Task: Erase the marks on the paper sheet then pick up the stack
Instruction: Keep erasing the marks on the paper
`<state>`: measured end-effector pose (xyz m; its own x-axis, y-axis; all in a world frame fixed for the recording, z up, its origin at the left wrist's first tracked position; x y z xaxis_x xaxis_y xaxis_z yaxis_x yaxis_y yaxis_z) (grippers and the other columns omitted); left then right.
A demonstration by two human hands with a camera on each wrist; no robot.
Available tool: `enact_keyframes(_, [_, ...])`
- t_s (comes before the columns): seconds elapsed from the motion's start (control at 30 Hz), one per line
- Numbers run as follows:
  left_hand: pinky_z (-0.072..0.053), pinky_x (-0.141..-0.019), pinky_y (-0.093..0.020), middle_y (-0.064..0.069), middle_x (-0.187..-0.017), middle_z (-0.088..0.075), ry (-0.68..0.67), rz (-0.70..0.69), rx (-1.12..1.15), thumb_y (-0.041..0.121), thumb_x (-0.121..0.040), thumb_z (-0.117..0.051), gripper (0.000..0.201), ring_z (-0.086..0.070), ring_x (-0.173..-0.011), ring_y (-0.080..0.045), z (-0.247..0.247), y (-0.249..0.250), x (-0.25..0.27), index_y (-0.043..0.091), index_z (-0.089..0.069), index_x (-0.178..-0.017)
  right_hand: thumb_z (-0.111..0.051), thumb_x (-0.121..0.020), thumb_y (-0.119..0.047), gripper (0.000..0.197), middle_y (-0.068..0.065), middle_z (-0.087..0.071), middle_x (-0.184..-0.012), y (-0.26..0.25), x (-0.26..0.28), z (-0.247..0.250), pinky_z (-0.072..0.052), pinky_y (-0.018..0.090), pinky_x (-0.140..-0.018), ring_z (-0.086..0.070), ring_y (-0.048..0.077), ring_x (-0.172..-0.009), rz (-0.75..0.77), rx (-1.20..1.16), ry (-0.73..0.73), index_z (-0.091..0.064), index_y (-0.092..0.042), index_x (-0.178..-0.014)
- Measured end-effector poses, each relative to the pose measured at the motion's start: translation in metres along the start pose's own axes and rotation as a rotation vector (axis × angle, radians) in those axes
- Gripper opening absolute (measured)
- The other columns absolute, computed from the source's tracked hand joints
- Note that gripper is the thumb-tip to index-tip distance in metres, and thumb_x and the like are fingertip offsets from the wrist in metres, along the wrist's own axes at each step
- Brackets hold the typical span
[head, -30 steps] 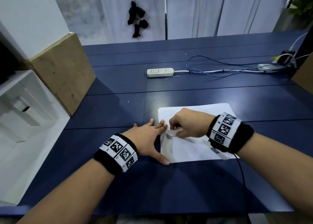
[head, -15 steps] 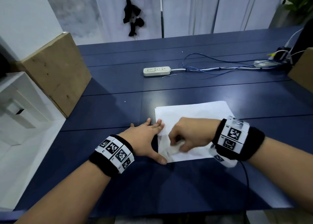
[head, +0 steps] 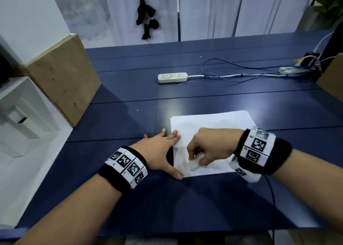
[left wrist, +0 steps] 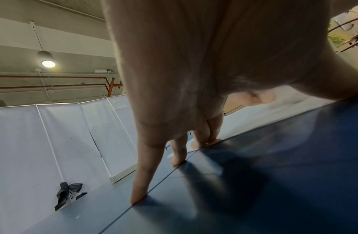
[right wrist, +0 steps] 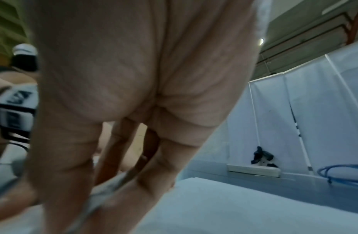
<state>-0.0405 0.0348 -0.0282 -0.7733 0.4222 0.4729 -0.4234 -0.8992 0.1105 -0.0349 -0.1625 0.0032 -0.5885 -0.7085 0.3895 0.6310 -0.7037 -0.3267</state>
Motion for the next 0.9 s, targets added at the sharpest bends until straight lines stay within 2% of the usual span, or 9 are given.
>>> enact_keyframes(0.17, [-0.009,-0.114,-0.072,0.022,-0.164,0.012,-0.002,-0.003,0.004,0.088,-0.057,-0.067,0.138,0.011,-0.153,-0.016,0.001,0.001,0.001,0.033,0.007,-0.159,-0.070,-0.081,-0.017,0.024,-0.009,-0.061,-0.078,0.017,-0.022,0.017,-0.048,0.028,-0.074,-0.056,0.017,-0.074,-0.101,0.070,0.280,-0.070,-0.019,-0.104])
enact_keyframes(0.23, [-0.009,-0.115,-0.072,0.022,-0.164,0.012,-0.001,-0.002,0.005,0.088,-0.056,-0.067,0.138,0.011,-0.153,-0.016,0.000,0.000,0.000,0.033,0.007,-0.159,-0.071,-0.078,-0.018,0.024,-0.015,-0.055,-0.071,0.018,-0.018,0.012,-0.048,0.027,-0.071,-0.060,0.018,-0.072,-0.087,0.052,0.243,-0.071,-0.021,-0.102])
enact_keyframes(0.33, [-0.009,-0.115,-0.073,0.022,-0.164,0.013,-0.001,-0.002,0.006,0.088,-0.056,-0.068,0.139,0.011,-0.153,-0.015,-0.001,-0.001,-0.001,0.032,0.007,-0.159,-0.075,-0.076,-0.019,0.023,-0.021,-0.057,-0.068,0.008,-0.002,-0.001,-0.058,0.034,-0.072,-0.071,0.022,-0.070,-0.026,-0.051,0.025,-0.073,-0.024,-0.098])
enact_keyframes(0.4, [-0.009,-0.115,-0.072,0.022,-0.164,0.013,-0.006,-0.001,0.005,0.088,-0.056,-0.068,0.140,0.012,-0.153,-0.015,0.000,0.000,0.000,0.032,0.007,-0.159,-0.075,-0.077,-0.019,0.023,-0.023,-0.056,-0.069,0.004,0.000,-0.002,-0.059,0.035,-0.073,-0.072,0.022,-0.071,-0.003,-0.056,-0.035,-0.073,-0.026,-0.099])
enact_keyframes(0.53, [-0.010,-0.114,-0.072,0.022,-0.164,0.012,-0.005,0.001,-0.002,0.088,-0.056,-0.068,0.138,0.011,-0.153,-0.015,0.001,0.000,0.001,0.033,0.006,-0.159,-0.072,-0.080,-0.017,0.024,-0.021,-0.050,-0.067,0.009,-0.017,0.013,-0.052,0.027,-0.075,-0.067,0.021,-0.074,-0.057,0.025,0.173,-0.073,-0.022,-0.104])
enact_keyframes(0.63, [-0.009,-0.115,-0.072,0.022,-0.164,0.012,-0.006,0.002,0.008,0.088,-0.057,-0.068,0.138,0.011,-0.153,-0.015,0.001,0.000,0.001,0.033,0.007,-0.159,-0.070,-0.079,-0.017,0.024,-0.018,-0.048,-0.065,0.015,-0.021,0.019,-0.051,0.028,-0.076,-0.059,0.019,-0.076,-0.103,0.044,0.284,-0.072,-0.020,-0.104])
enact_keyframes(0.8, [-0.010,-0.114,-0.073,0.022,-0.164,0.013,0.002,-0.004,0.003,0.089,-0.056,-0.067,0.139,0.011,-0.153,-0.016,-0.001,-0.001,-0.001,0.032,0.006,-0.159,-0.076,-0.079,-0.017,0.019,-0.023,-0.061,-0.058,0.003,0.003,0.006,-0.059,0.032,-0.071,-0.071,0.020,-0.065,-0.034,-0.065,-0.008,-0.074,-0.022,-0.097])
enact_keyframes(0.83, [-0.010,-0.114,-0.073,0.022,-0.164,0.013,0.001,-0.004,0.002,0.089,-0.056,-0.067,0.139,0.012,-0.153,-0.016,-0.001,-0.001,0.000,0.032,0.007,-0.159,-0.076,-0.080,-0.018,0.018,-0.027,-0.061,-0.058,0.002,0.004,0.006,-0.059,0.032,-0.071,-0.071,0.021,-0.065,-0.026,-0.061,-0.028,-0.074,-0.023,-0.097])
enact_keyframes(0.9, [-0.010,-0.114,-0.073,0.022,-0.164,0.012,0.003,-0.006,0.002,0.088,-0.056,-0.067,0.139,0.012,-0.153,-0.016,0.000,0.000,0.000,0.032,0.006,-0.159,-0.077,-0.081,-0.018,0.019,-0.018,-0.058,-0.057,0.004,-0.001,0.012,-0.058,0.031,-0.073,-0.072,0.022,-0.068,-0.042,-0.010,0.033,-0.074,-0.024,-0.098])
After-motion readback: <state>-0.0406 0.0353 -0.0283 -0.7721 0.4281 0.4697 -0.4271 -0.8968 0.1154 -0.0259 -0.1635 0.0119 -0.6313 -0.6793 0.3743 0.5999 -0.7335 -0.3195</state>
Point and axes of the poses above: each hand's wrist, its own x-axis away from the middle knuckle, its own z-axis out of the back of the hand, y = z × x, the point moved 1 cm from there along -x, towards the middle knuckle
